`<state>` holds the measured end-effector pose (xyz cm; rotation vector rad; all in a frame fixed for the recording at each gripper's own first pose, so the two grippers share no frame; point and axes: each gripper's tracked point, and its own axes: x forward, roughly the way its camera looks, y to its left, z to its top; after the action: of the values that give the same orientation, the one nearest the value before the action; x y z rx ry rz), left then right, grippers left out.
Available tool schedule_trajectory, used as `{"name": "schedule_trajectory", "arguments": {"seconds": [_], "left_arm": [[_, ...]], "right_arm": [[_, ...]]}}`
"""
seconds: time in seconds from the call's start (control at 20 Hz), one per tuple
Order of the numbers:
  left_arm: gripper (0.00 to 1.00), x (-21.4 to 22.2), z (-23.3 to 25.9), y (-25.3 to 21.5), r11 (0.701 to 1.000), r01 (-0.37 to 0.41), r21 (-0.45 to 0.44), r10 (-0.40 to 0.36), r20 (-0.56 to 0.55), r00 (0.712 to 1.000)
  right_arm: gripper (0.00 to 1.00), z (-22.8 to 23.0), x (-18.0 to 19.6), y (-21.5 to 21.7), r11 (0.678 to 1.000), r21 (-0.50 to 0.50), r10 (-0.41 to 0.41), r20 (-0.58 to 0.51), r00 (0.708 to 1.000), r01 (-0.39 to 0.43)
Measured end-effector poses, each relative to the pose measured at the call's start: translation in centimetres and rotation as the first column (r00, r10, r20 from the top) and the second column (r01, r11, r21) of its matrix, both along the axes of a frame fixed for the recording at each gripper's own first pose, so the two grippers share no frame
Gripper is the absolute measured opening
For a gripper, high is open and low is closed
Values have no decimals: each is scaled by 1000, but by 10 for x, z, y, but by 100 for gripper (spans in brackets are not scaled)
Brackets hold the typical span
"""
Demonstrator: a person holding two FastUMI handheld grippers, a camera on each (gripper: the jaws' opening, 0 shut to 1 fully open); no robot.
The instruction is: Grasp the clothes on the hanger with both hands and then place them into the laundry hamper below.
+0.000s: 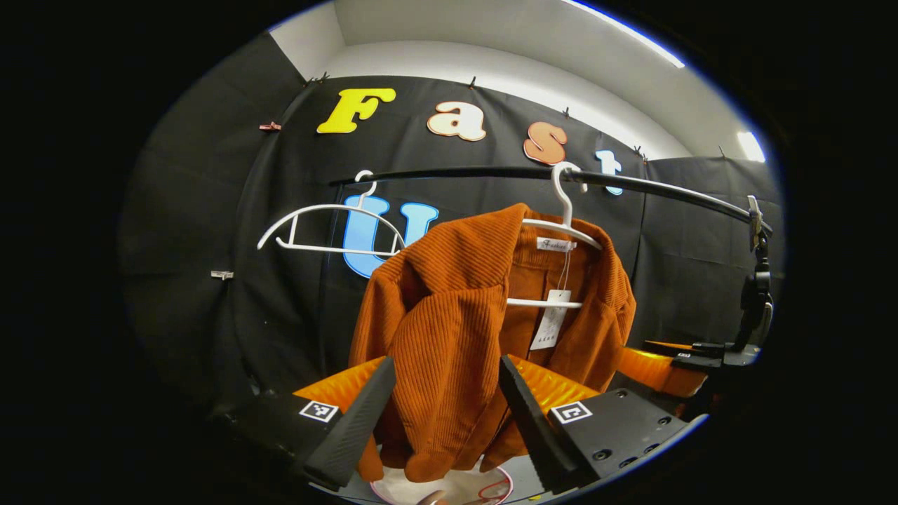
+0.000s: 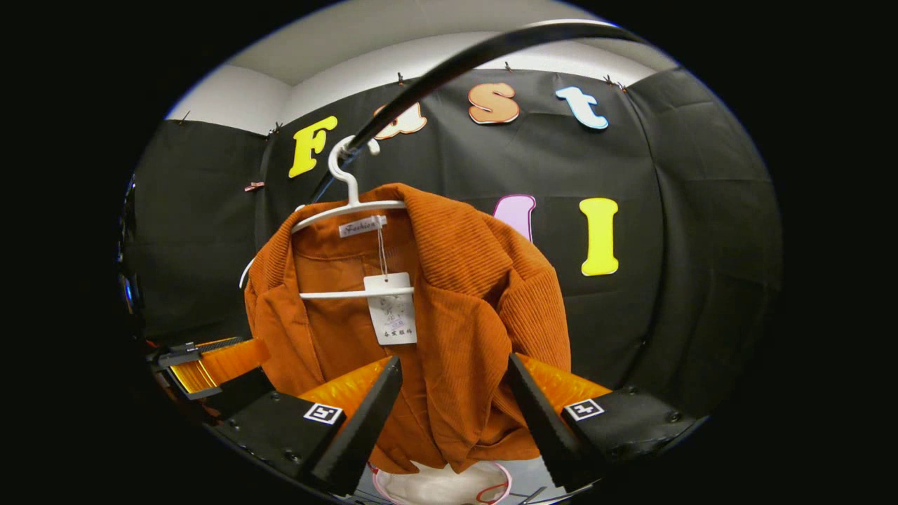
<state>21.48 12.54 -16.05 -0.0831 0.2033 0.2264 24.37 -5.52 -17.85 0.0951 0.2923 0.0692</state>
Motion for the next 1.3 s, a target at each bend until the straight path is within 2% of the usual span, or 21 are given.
{"name": "schedule_trajectory", "arguments": {"seconds": [0.2,0.4,0.55,0.65,0.75,1.05,1.25,1.3], "left_arm": [[94,8,-16,19,994,-69,-85,70,4,998],[94,24,-29,-7,982,26,-186,-24,11,1000],[94,40,-37,-19,980,40,-196,-40,1,999],[94,51,-30,-40,974,89,-209,-86,24,996],[94,61,-31,-48,978,103,-183,-102,17,995],[94,83,-25,-25,984,7,-181,-2,25,1000],[94,87,-20,-6,989,-86,-120,92,46,995],[94,91,-20,-3,988,-100,-117,106,46,993]], "right_arm": [[97,-13,14,0,999,10,33,-20,999,-33],[97,-28,26,7,996,21,88,-54,995,-87],[97,-34,34,8,994,24,110,-61,992,-109],[97,-38,41,5,994,28,112,-71,991,-110],[97,-37,46,3,993,55,110,-69,992,-106],[97,-32,69,36,981,101,168,-41,985,-163],[97,-30,101,26,990,80,114,-4,993,-113],[89,-35,114,22,993,73,93,-5,996,-92]]}}
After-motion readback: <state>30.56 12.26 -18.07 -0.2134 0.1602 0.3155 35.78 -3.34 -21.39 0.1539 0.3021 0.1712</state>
